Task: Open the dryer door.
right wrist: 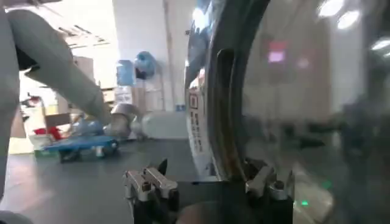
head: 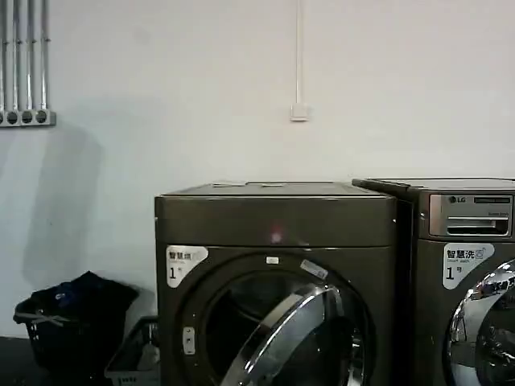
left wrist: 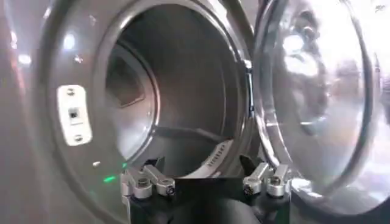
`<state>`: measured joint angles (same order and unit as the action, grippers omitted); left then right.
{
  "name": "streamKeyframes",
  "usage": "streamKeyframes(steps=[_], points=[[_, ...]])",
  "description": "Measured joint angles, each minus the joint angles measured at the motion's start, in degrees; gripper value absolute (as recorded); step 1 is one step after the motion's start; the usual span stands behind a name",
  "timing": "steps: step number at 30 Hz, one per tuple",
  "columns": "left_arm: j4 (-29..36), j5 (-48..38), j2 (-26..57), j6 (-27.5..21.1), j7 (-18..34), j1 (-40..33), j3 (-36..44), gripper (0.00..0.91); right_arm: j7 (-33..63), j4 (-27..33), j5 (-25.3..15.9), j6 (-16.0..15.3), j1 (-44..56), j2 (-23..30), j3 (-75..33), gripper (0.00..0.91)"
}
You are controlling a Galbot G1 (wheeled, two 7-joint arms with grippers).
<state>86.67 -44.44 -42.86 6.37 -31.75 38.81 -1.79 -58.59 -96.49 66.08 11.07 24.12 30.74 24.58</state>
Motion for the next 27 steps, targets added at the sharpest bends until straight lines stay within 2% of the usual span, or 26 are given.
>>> streamKeyframes(steps=[7,10,12,18,24,27], points=[[-2.42,0.62,-2.39,0.93,-1.23,-3.40,3.57,0.907,2.07,-3.61,2.56,5.44,13.10,-5.71,-14.71,0.907],[-3.18,0.83,-3.36,1.53,-1.84,-4.40,4.64,0.907,5.85,-5.41,3.45,8.20,19.78,-7.27,-22.15,0.907],[-3.61,1.05,-4.02,1.81,-2.15,-4.96,5.33,0.907,9.72,-6.91,3.08,8.79,24.71,-7.60,-27.49,0.907],[-4.05,1.29,-5.71,2.41,-3.17,-6.49,7.14,0.907,19.04,-10.71,0.73,6.95,39.50,-6.26,-45.10,0.907],[-4.29,1.17,-5.91,3.27,-4.91,-7.71,8.47,0.907,25.07,-14.08,0.23,3.81,51.96,-1.64,-64.02,0.907],[-4.35,0.39,-5.95,4.26,-6.40,-8.16,8.96,0.907,26.65,-15.42,-0.72,3.46,58.02,1.44,-72.86,0.907]])
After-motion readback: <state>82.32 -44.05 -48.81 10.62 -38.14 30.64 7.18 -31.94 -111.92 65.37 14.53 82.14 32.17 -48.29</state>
